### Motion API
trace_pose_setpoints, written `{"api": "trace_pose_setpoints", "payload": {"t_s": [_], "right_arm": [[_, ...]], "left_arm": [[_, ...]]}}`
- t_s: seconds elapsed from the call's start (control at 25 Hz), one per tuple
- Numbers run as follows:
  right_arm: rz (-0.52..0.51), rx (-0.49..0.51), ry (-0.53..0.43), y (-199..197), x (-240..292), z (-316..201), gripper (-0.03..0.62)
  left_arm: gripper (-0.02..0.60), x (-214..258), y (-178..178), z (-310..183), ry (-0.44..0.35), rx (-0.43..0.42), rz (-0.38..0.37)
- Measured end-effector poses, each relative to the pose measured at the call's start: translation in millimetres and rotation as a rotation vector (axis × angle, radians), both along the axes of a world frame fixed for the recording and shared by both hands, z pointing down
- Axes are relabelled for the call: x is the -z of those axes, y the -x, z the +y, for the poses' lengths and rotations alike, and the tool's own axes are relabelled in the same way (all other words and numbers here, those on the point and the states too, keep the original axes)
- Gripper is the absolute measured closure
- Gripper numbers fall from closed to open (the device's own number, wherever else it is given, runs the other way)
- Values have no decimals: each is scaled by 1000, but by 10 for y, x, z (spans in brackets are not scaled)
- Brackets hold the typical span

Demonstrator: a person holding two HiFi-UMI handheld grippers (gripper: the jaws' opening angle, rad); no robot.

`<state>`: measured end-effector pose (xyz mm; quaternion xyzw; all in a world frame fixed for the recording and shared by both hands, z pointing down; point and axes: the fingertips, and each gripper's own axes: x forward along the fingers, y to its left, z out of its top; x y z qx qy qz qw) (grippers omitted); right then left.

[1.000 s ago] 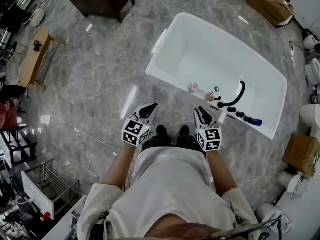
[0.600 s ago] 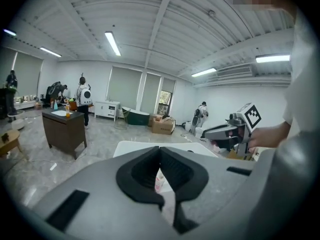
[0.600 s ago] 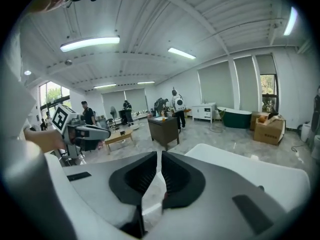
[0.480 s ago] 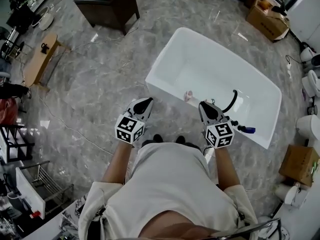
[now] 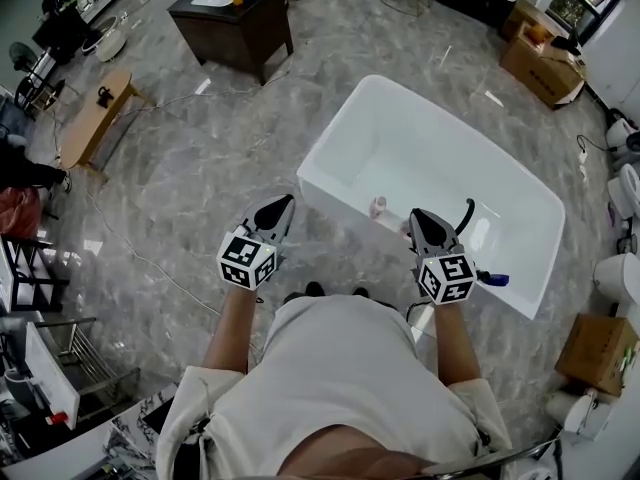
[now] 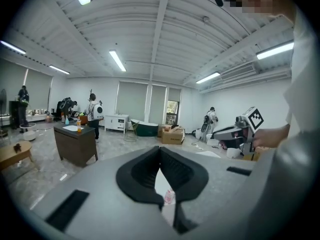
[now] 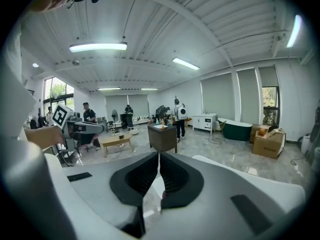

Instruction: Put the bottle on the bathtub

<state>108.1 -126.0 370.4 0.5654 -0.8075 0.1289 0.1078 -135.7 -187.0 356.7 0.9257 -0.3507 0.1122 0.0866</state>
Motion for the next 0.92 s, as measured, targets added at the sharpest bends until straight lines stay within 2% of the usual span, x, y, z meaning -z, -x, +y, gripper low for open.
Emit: {"api": "trace_pose_setpoints", "payload": {"t_s": [0.92], "right_arm": [[-19, -13, -19, -298, 112, 139, 557]], "left_arm": [[574, -78, -221, 201, 16, 27, 10]]}}
